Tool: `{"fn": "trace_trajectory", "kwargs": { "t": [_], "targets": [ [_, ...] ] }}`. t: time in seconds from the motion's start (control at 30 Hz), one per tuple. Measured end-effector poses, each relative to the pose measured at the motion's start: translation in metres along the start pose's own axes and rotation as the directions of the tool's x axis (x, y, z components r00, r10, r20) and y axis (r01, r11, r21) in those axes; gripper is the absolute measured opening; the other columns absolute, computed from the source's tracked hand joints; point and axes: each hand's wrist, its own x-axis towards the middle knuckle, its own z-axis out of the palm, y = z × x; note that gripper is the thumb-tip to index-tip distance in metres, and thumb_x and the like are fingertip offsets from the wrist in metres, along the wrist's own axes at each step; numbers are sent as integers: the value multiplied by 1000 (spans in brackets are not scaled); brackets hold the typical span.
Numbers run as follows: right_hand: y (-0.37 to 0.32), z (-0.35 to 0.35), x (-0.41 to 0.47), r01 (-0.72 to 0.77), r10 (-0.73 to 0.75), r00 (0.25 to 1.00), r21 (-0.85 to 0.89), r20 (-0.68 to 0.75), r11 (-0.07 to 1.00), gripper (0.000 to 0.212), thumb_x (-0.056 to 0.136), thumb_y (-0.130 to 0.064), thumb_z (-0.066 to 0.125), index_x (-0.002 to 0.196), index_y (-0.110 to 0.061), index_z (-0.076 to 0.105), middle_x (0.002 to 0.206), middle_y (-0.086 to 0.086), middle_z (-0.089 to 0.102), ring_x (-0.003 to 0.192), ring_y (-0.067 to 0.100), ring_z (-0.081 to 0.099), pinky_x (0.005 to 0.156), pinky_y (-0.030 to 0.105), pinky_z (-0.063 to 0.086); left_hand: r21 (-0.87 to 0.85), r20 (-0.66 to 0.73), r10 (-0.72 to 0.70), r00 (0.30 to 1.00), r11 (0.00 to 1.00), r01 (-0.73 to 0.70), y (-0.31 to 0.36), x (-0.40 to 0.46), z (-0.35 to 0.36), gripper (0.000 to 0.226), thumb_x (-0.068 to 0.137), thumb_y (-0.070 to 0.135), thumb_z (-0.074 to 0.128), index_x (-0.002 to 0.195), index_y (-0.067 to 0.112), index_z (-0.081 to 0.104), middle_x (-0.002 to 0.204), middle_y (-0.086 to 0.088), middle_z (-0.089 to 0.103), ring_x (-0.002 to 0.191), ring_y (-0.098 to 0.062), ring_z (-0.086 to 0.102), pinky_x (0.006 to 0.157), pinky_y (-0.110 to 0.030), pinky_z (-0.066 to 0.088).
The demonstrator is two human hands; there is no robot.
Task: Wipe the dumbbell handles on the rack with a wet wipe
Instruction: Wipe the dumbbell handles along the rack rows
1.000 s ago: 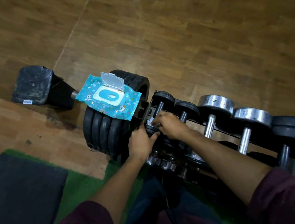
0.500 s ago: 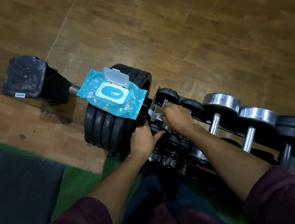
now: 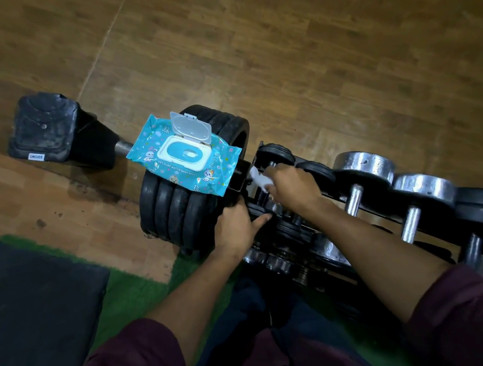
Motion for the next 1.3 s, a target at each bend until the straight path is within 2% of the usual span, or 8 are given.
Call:
{"fn": "trace_trajectory", "kwargs": {
  "t": [0.3,0.47,0.7,0.9,0.97,1.13,1.2,1.3],
  "targets": [
    [10,2,4,-157,165,980,82,-108,984,37,94,-15,60,130,-11,51,81,16,68,69,37,64,50,36,49,13,13,-9,1000,1000,8,3,0,-2,83,81,69,70,141,16,50,110,-16,71,105,-39,67,83,-41,55],
    [4,12,1,-26,25,996,-19,-82,999,42,91,-7,62,125,-19,40,56,3,50,43,27,48,36,27,29,33,23,-8,1000,999,8,2,0,-3,83,81,70,69,141,16,50,111,-15,71,105,-37,68,82,-40,54],
    [11,26,5,-258,285,952,214,-109,942,38,94,-4,57,131,-13,57,67,8,65,55,25,61,49,36,54,34,46,-30,998,999,28,5,-1,-6,78,82,69,70,131,12,54,107,-15,71,101,-36,69,77,-38,54],
    [14,35,6,-454,542,834,679,98,576,40,93,-12,64,133,-16,60,91,0,66,67,12,55,59,26,43,20,42,-19,999,1000,18,5,-2,-7,75,82,68,70,130,12,55,107,-15,71,101,-36,68,77,-37,53],
    [9,35,2,-426,535,841,716,86,554,42,94,-12,62,136,-19,58,96,0,64,74,12,57,60,24,46,15,39,-11,999,1000,10,4,-2,-6,74,82,68,70,129,12,55,108,-14,71,101,-35,69,77,-36,53],
    [2,33,-21,-170,213,945,182,-249,969,54,90,-4,55,141,-22,54,129,3,65,100,29,65,67,36,52,3,20,-1,1000,1000,1,2,-1,-3,78,82,68,70,133,13,54,108,-15,72,102,-37,68,79,-40,55],
    [3,33,-18,-120,115,968,-12,-222,993,62,86,-4,59,144,-23,49,130,1,61,102,29,60,66,37,49,9,17,-4,1000,1000,4,2,-1,-2,80,81,69,69,136,13,53,107,-16,72,102,-38,68,80,-41,55],
    [1,29,-10,-145,137,976,-36,-169,989,64,86,-6,62,145,-24,46,132,1,56,106,29,59,69,38,52,-4,2,6,1000,1000,-6,2,-1,-2,81,80,70,70,138,16,53,109,-16,72,103,-39,68,83,-42,56]
  ]
}}
